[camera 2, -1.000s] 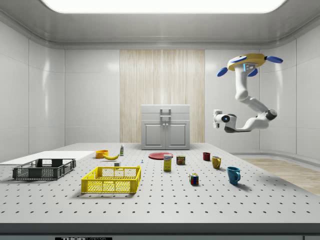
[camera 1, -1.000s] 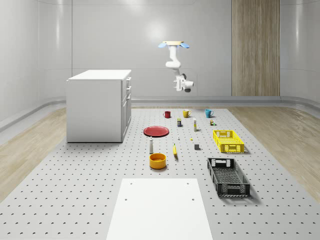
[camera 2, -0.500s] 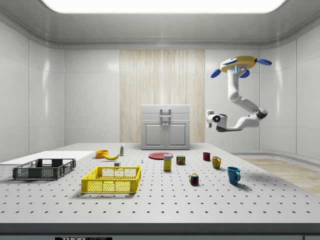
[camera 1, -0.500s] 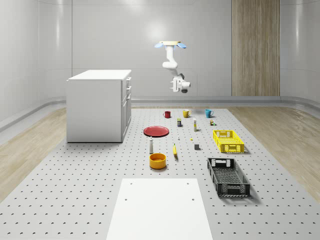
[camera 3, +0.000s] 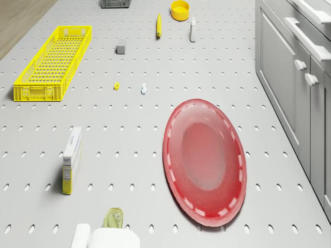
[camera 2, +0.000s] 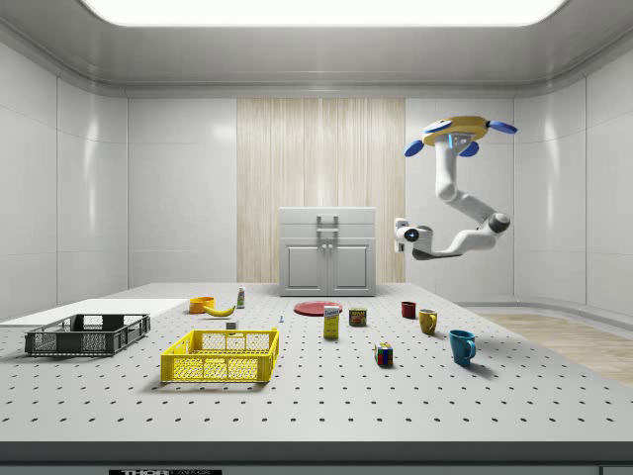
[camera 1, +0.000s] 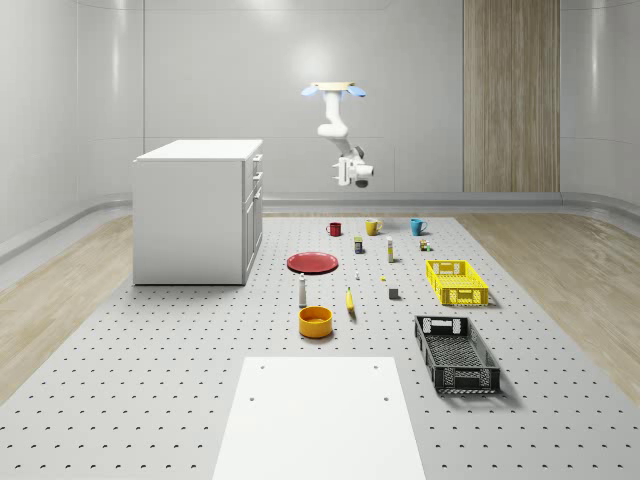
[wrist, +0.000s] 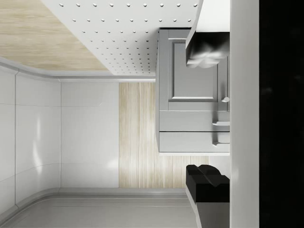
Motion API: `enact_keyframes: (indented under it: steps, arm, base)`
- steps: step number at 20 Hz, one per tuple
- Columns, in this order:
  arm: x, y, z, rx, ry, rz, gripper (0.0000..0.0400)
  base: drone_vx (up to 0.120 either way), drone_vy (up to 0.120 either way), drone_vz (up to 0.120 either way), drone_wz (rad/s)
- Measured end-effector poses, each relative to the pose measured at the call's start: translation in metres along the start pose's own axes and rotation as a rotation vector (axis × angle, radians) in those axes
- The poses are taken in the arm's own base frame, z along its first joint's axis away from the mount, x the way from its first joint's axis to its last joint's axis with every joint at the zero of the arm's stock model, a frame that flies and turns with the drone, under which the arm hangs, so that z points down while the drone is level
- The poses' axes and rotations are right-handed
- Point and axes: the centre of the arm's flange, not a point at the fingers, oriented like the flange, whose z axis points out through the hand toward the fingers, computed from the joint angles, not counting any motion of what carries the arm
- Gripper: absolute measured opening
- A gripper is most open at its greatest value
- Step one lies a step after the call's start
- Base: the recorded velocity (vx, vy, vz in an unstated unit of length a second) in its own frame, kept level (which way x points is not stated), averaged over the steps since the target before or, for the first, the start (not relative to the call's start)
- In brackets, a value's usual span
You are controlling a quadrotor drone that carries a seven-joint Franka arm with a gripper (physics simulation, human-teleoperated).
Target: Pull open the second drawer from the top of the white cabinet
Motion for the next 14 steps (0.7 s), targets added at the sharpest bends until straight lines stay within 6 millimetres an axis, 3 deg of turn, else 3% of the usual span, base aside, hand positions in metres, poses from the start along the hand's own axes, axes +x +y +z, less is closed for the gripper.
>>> enact_keyframes:
  steps: [14]
  arm:
    - [0.0001, 0.0000, 0.0000, 0.000, 0.000, 0.000, 0.0300]
  base:
    - [0.120, -0.120, 0.000, 0.000]
